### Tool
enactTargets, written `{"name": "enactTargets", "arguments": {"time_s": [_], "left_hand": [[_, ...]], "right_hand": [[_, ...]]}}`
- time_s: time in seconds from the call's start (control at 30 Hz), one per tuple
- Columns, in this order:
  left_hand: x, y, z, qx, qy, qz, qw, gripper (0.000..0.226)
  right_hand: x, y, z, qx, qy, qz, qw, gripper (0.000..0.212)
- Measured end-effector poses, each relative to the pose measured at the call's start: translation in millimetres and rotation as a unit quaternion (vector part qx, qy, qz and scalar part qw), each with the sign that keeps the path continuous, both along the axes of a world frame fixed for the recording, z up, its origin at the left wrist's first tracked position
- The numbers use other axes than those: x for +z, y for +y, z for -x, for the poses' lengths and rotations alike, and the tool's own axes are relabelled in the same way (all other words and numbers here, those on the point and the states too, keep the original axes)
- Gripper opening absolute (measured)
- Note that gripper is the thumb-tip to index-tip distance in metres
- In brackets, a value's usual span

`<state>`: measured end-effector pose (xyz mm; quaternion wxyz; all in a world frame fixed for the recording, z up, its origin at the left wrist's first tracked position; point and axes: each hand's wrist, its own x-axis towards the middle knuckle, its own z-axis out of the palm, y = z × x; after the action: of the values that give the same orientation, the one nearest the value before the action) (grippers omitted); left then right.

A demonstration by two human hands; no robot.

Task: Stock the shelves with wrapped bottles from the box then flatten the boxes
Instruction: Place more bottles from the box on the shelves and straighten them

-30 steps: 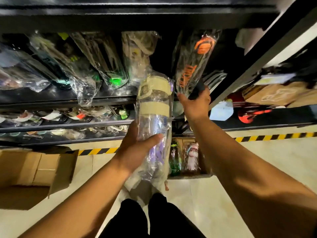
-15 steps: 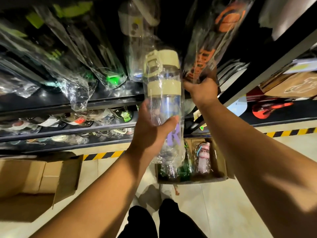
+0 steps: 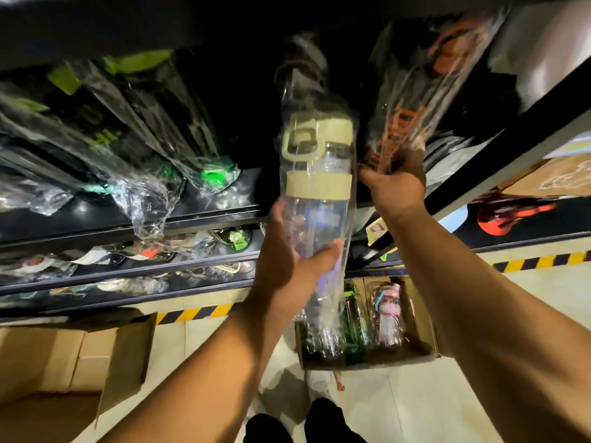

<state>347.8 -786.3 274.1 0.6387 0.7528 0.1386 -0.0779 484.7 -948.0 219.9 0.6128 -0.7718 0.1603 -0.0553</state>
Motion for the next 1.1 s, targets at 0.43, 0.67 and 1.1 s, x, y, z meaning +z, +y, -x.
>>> {"name": "enactTargets", "arguments": {"time_s": [0.43, 0.67, 1.1], "left_hand": [[-7, 9, -79, 0.057, -0.086, -0.109, 0.989, 0.093], [-5, 8, -103, 0.148, -0.208, -0.154, 0.955, 0.091], [-22, 15, -97, 0.184, -0.178, -0.121, 0.959, 0.077]], "right_hand": [[-16, -4, -6, 0.01, -0.01, -0.005, 1.0, 0.079], [-19, -6, -6, 0.011, -0.015, -0.006, 1.0, 0.075], [-20, -5, -1, 0.018, -0.014, 0.003, 1.0, 0.066]]}}
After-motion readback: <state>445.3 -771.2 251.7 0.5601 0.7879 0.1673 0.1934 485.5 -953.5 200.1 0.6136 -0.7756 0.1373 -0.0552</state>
